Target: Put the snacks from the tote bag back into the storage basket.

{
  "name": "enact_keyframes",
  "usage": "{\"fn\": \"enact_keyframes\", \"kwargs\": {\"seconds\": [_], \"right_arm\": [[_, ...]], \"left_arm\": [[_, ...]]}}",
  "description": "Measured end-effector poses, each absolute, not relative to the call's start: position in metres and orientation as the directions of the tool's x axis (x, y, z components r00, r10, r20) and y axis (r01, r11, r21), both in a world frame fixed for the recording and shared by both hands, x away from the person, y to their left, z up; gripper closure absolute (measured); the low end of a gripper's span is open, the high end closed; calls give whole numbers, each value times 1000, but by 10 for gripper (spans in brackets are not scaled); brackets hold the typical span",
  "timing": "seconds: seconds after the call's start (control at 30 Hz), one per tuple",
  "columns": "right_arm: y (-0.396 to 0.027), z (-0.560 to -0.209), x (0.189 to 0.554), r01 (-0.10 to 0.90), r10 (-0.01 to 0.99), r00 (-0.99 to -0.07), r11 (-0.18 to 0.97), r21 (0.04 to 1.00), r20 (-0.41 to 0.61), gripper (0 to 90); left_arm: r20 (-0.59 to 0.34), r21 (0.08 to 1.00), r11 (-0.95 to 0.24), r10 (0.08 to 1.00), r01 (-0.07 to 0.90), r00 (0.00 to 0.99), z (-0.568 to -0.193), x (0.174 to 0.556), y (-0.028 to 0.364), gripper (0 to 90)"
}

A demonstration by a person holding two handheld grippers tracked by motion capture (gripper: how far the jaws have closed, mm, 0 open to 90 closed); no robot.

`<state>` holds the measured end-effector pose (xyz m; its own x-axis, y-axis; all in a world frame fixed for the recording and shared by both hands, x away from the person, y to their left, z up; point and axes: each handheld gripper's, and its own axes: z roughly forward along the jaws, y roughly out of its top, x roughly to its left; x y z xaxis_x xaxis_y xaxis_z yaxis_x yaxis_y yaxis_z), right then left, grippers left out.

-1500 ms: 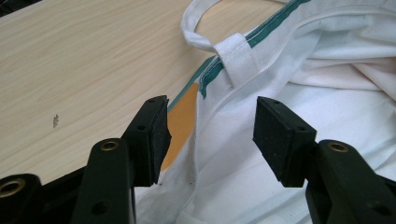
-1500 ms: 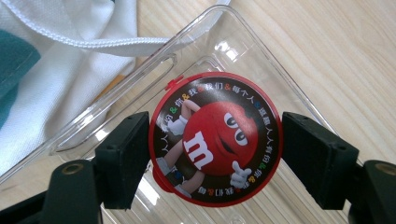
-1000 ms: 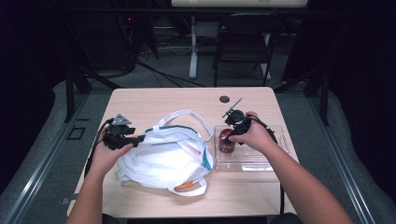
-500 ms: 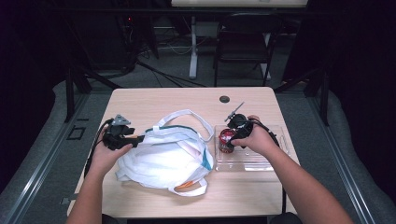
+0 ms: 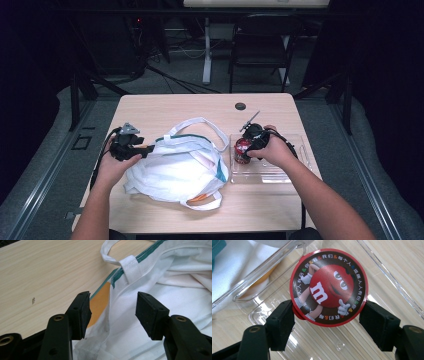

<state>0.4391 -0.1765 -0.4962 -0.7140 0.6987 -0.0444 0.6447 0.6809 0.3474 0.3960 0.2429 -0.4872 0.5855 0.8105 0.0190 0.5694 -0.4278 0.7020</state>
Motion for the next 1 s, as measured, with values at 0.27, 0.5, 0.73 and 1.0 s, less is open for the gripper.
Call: {"fn": "enact_keyframes", "kwargs": {"seconds": [0.27,0.5,0.73,1.0], "right_arm": [[-175,-496,441,636,690,-722,693,340,-57,283],[-174,-496,444,628,681,-731,701,339,-53,285],[-173,-496,447,617,669,-741,713,334,-59,288],[-172,-497,449,614,671,-740,705,355,-53,290]], "left_arm": [[18,703,-426,812,570,584,-488,396,243,453],[17,704,-424,812,570,583,-487,396,243,453],[22,706,-423,814,568,580,-488,396,242,453],[22,705,-424,814,568,581,-488,396,242,453]]}}
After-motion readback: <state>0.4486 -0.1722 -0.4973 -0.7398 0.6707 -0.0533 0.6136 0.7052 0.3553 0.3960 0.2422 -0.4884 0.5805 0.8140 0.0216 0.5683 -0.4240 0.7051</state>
